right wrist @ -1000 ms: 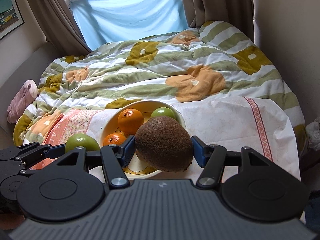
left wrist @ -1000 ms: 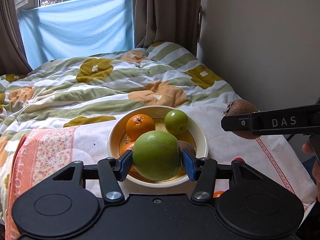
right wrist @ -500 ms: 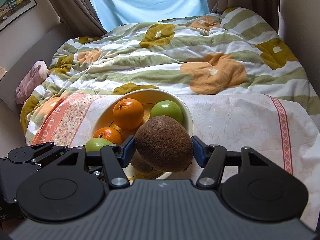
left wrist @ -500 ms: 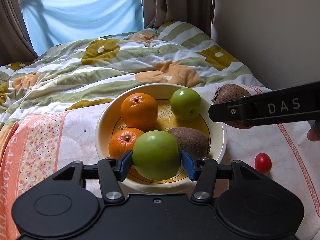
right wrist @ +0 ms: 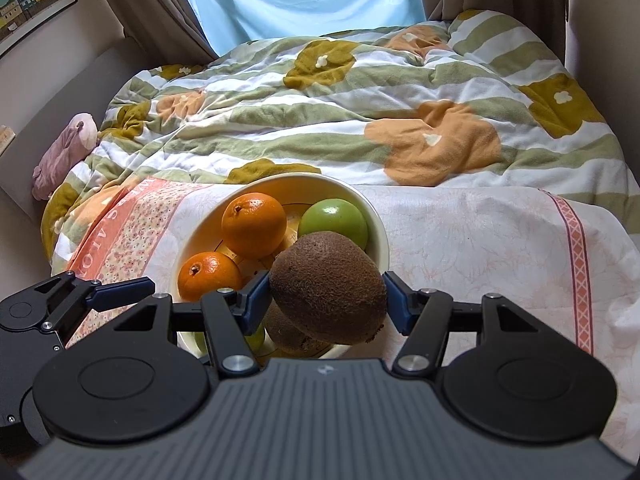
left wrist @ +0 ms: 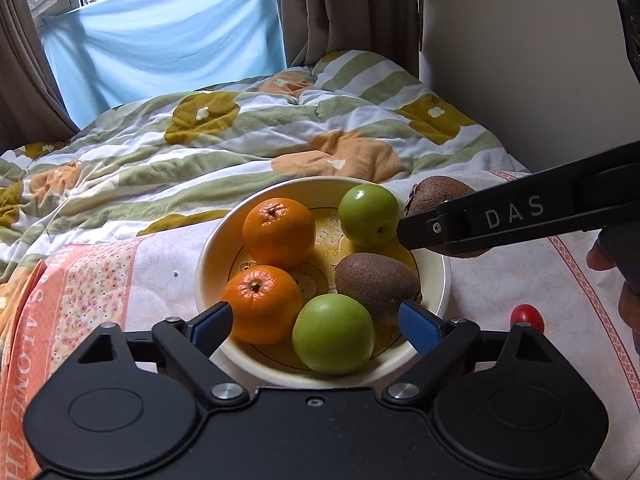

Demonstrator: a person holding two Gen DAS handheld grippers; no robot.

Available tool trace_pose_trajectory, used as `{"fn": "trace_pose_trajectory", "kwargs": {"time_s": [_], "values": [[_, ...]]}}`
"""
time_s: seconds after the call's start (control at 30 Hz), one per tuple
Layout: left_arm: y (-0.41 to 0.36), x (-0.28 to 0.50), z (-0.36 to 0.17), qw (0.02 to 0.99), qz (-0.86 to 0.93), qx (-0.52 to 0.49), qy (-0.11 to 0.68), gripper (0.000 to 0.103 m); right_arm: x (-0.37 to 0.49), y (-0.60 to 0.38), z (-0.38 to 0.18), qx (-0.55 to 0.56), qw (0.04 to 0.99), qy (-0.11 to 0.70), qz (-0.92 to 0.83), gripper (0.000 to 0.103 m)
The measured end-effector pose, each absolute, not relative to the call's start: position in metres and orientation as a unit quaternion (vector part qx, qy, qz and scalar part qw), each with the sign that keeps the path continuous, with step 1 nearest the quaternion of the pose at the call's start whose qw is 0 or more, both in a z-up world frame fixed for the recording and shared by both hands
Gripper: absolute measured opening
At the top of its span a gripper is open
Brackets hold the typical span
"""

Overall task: Organize fruits
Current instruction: 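Carry the apple into the bowl and open the left tool while the right tool carries the kiwi, then lower the kiwi into the bowl and open the right tool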

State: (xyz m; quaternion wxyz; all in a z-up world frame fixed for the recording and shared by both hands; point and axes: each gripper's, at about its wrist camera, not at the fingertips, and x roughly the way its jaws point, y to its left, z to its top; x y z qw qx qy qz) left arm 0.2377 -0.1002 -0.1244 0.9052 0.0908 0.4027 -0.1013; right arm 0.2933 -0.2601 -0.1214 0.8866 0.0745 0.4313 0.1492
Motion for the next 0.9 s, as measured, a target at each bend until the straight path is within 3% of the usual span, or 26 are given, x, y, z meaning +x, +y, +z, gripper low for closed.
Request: {"fn": "trace_pose_trajectory", "kwargs": {"time_s": [0.33, 0.9], "values": [[-0.082, 0.228, -0.11, 0.914, -0.073, 0.071, 0.393, 0.096, 0.305, -0.247, -0.109, 0.051, 0.888, 0.423, 0.17, 0.075], [-0.059, 0.232, -0.116, 0.917, -0.026, 0.048, 0.394, 0.096, 0.329, -0.202, -0.137, -0.028, 0.882, 0.411, 0.227, 0.076]]}}
